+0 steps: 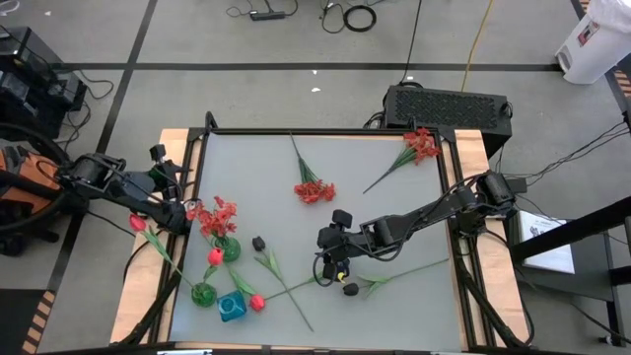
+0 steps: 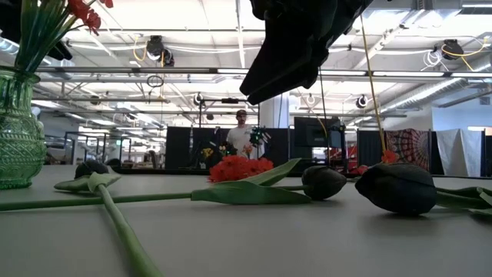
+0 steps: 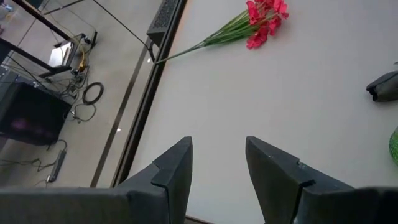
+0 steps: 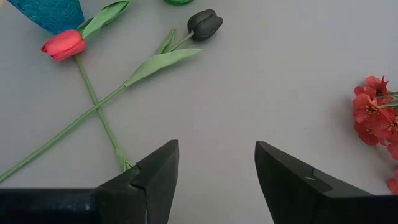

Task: Sort flowers into vase by color
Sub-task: Put the right orange flowers into the top green vase

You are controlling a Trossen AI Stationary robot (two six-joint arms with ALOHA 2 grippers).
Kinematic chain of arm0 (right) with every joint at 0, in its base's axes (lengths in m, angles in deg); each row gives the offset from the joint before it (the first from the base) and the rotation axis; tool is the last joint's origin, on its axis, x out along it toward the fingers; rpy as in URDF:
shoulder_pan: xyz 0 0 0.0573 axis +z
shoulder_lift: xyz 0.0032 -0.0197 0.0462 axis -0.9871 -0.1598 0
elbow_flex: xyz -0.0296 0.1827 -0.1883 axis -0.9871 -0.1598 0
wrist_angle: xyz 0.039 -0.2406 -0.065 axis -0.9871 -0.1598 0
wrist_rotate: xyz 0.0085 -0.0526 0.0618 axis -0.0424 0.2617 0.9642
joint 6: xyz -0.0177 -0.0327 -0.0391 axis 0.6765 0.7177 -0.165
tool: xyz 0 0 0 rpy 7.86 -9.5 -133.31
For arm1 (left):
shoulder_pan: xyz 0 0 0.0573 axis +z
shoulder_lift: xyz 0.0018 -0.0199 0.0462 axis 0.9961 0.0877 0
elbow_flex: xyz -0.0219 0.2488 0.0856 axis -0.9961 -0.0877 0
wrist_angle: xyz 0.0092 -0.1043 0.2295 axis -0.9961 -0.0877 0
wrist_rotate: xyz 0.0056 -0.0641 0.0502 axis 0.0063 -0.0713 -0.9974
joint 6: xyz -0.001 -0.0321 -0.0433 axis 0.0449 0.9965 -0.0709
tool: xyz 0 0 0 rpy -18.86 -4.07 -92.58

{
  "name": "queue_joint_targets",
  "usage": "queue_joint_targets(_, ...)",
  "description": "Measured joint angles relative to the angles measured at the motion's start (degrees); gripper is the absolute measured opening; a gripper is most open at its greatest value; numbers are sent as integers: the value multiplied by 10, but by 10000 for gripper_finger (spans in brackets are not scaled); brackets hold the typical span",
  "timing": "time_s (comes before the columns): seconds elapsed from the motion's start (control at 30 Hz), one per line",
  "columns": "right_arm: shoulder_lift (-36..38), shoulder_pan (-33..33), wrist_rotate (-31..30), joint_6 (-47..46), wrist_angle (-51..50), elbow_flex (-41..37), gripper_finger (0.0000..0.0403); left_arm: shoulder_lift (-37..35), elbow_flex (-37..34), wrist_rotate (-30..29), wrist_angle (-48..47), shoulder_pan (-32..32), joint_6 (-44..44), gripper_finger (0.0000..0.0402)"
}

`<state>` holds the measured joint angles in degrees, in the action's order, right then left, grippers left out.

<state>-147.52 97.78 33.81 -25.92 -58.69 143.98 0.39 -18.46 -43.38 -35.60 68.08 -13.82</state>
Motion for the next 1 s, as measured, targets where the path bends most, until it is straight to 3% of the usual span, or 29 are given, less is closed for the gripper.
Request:
queue_joint_targets(0.8, 0, -2, 0, 34, 8, 0, 203, 0, 0, 0, 1, 0, -1, 157)
queue_joint_targets(1.0, 0, -2, -1, 30, 52, 0, 203, 0, 0, 0, 1, 0, -1, 157)
